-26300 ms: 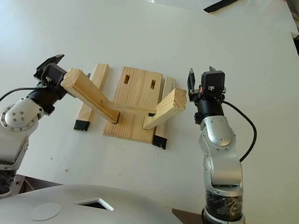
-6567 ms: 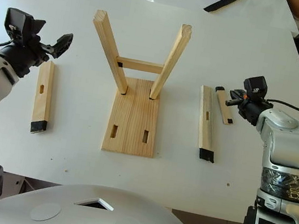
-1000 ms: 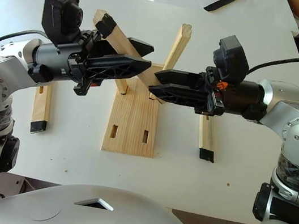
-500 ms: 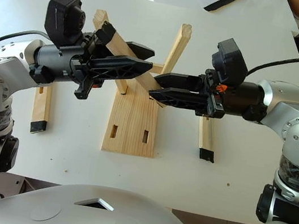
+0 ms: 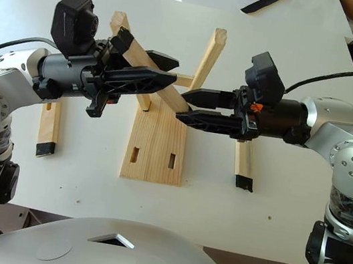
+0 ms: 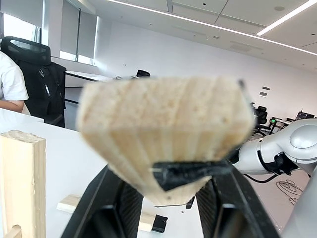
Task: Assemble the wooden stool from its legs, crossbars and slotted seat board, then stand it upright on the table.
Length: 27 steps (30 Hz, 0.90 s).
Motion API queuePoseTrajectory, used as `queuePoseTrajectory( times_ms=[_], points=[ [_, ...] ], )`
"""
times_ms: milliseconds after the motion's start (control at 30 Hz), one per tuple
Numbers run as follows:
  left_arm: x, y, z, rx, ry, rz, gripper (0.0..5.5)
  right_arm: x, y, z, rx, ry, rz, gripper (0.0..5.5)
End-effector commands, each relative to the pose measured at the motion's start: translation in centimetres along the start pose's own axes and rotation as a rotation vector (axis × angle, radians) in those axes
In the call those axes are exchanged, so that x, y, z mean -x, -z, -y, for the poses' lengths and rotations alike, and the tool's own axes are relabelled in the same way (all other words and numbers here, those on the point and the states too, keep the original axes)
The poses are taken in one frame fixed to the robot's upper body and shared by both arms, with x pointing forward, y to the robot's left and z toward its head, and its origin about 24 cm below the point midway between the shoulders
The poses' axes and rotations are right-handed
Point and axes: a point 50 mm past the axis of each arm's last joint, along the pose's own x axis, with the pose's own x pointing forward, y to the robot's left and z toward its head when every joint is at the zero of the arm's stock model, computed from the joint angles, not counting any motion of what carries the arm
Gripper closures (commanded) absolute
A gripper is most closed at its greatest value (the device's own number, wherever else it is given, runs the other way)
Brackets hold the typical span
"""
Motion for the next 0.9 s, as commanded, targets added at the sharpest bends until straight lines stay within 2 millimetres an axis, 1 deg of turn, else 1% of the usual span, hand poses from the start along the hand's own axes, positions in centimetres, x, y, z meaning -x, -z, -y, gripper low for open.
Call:
queuePoseTrajectory(
  times_ms=[33,167,267,400,533,633,733,867,900],
  points=[
    [0.4,-0.6,-0.1,-0.024,-0.013,0.007,4.20,0.3,1.7,0.7,0.018,0.079,-0.099,2.61],
    [1.3,-0.9,0.3,-0.063,-0.022,-0.050,4.20,0.7,3.4,1.1,0.021,0.133,-0.157,1.99],
    [2.9,-1.4,1.2,-0.112,-0.029,-0.141,4.20,1.0,4.3,0.6,0.013,0.163,-0.156,1.53],
    [5.6,-2.9,3.0,-0.180,-0.033,-0.281,4.20,1.5,5.6,-0.5,-0.012,0.235,-0.126,1.51],
    [7.6,-4.5,3.2,-0.267,-0.072,-0.382,4.20,2.1,6.9,-1.6,-0.039,0.337,-0.092,1.51],
    [10.0,-4.6,2.1,-0.357,-0.157,-0.458,4.20,2.4,7.7,-2.1,-0.059,0.413,-0.065,1.51],
    [12.7,-3.8,0.3,-0.430,-0.306,-0.532,4.20,2.6,8.1,-2.6,-0.067,0.465,-0.047,1.51],
    [15.9,-2.0,-2.3,-0.466,-0.459,-0.632,4.20,2.7,8.2,-2.4,-0.066,0.507,-0.028,1.51],
    [16.7,-1.5,-2.7,-0.446,-0.478,-0.653,4.20,2.8,8.2,-2.4,-0.063,0.515,-0.025,1.51]
  ],
)
